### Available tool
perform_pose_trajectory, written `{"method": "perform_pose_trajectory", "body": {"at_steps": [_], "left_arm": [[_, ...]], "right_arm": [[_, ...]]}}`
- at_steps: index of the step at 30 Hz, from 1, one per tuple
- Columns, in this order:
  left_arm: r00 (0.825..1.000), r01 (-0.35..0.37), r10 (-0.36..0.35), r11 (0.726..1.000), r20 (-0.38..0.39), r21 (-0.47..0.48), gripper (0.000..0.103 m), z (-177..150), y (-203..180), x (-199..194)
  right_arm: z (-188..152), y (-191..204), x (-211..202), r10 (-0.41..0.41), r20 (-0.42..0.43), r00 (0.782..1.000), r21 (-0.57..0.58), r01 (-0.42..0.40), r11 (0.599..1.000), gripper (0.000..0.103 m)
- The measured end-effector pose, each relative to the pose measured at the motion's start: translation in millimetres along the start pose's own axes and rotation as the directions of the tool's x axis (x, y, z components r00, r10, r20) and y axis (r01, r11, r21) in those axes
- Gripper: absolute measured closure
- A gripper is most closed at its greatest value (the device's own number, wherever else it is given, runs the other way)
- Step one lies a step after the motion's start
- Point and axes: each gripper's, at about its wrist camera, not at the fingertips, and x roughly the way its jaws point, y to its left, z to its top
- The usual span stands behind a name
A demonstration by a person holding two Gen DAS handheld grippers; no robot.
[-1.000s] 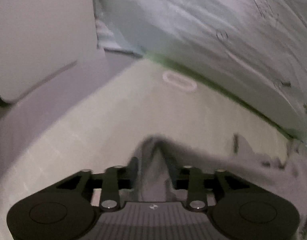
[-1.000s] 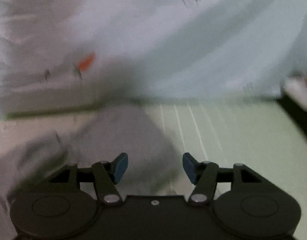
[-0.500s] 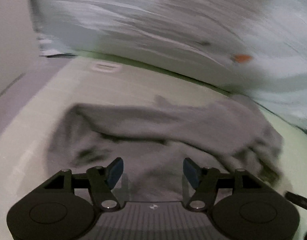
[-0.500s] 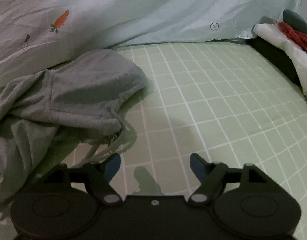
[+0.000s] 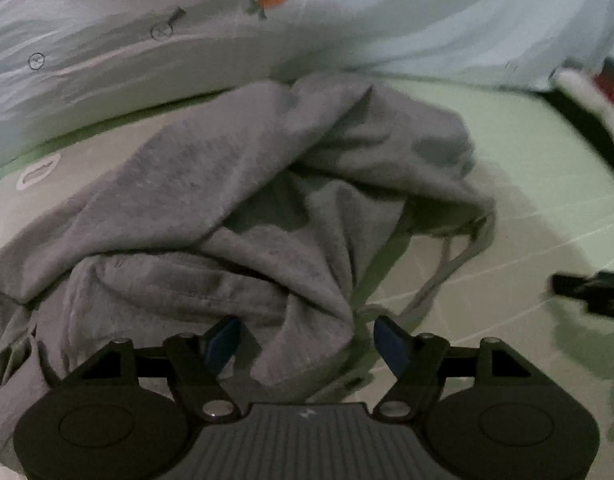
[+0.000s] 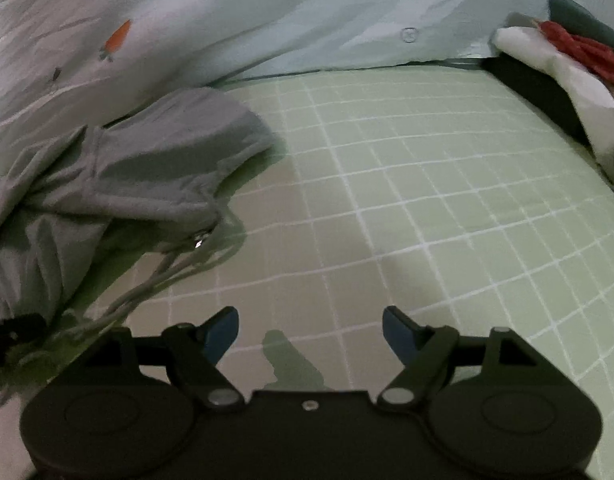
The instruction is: Fold clothes
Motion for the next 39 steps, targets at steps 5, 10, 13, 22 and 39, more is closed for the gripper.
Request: {"method": "perform_pose_trajectory", "body": {"at_steps": [5,10,13,22,39], "left_arm": [[0.999,0.036,-0.036,0.998,-0.015,-0.056,0.092,4.5,2.5,-4.5],[0.979,0.171,-0.169,0.985,0.116,-0.001,0.093,23.8,-17.8,-57.0],[0.941,0.278,-0.265,0.96,0.208,-0.034,0.094,40.1,-19.8,-93.0],[0.873,0.316,-0.125,0.881,0.471,-0.352,0.094,33.9,84.2,-176.1],[0.954,-0.215,0.301,0.683,0.001,-0.698,0.047,-118.3,198.2,-100.9]], "right_arm": [[0.5,-24.2,-0.7,-0.028,0.008,1.0,0.05,0.028,0.998,0.023],[-2.1,-49.8,5.3,-0.058,-0.006,0.998,0.129,0.058,0.99,0.023],[-2.4,-55.7,5.7,-0.069,-0.004,0.998,0.146,0.069,0.987,0.023],[-1.1,-51.1,3.1,-0.076,0.008,0.997,0.116,0.074,0.99,0.023],[6.2,56.7,3.6,0.073,-0.011,0.997,-0.138,-0.074,0.988,0.023]]}}
